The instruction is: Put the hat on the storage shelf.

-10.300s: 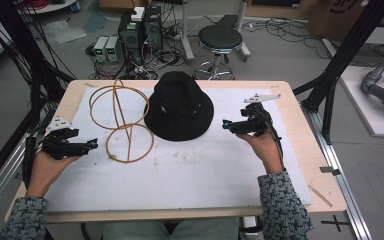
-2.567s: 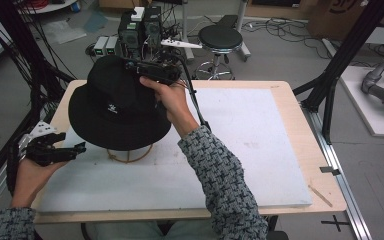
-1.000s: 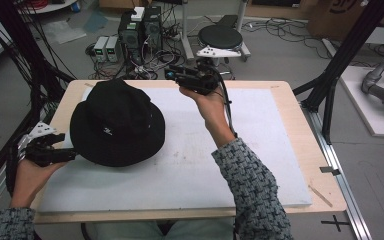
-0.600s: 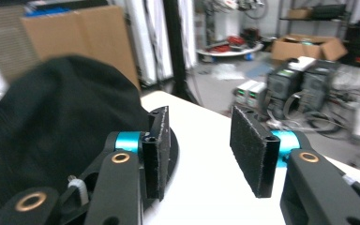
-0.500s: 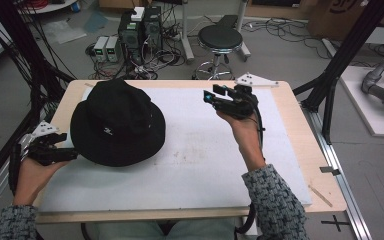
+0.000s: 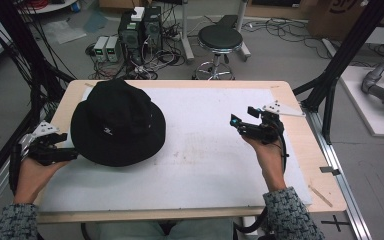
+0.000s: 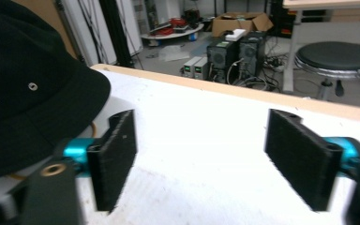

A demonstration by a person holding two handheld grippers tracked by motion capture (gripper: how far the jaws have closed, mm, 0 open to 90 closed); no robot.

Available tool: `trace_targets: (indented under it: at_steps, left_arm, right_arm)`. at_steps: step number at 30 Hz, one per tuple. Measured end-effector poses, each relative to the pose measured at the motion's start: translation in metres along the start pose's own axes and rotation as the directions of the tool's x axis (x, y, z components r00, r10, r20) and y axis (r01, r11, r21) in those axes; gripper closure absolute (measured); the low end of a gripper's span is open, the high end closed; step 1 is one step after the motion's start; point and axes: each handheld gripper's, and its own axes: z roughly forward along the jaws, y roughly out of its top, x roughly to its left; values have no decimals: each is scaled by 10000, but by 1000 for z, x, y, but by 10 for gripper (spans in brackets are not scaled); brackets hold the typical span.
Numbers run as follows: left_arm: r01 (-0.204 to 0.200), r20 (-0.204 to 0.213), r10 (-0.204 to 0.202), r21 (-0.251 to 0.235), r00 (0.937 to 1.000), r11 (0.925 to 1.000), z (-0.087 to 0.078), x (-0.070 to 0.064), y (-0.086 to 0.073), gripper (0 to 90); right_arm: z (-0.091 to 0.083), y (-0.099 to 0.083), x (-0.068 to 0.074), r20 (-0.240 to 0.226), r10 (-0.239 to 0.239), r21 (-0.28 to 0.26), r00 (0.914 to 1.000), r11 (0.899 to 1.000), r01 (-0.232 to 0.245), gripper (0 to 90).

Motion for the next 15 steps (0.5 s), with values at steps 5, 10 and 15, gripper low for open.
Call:
trace_targets:
  at_steps: [5, 10, 15]
  left_arm:
    - [-26, 44, 25, 19, 10000, 10000, -1, -1, -3, 193]
    - [-79, 84, 79, 41, 9999, 10000, -3, -2, -5, 193]
    - [-142, 118, 142, 13, 9998, 9999, -6, -3, -6, 192]
  right_arm:
    - [-5, -14, -6, 360, 369, 1135, 9987, 9927, -407, 121]
    - [-16, -33, -12, 705, 397, 781, 9967, 9959, -452, 120]
    - [-22, -47, -23, 1071, 469, 748, 9931, 9957, -551, 114]
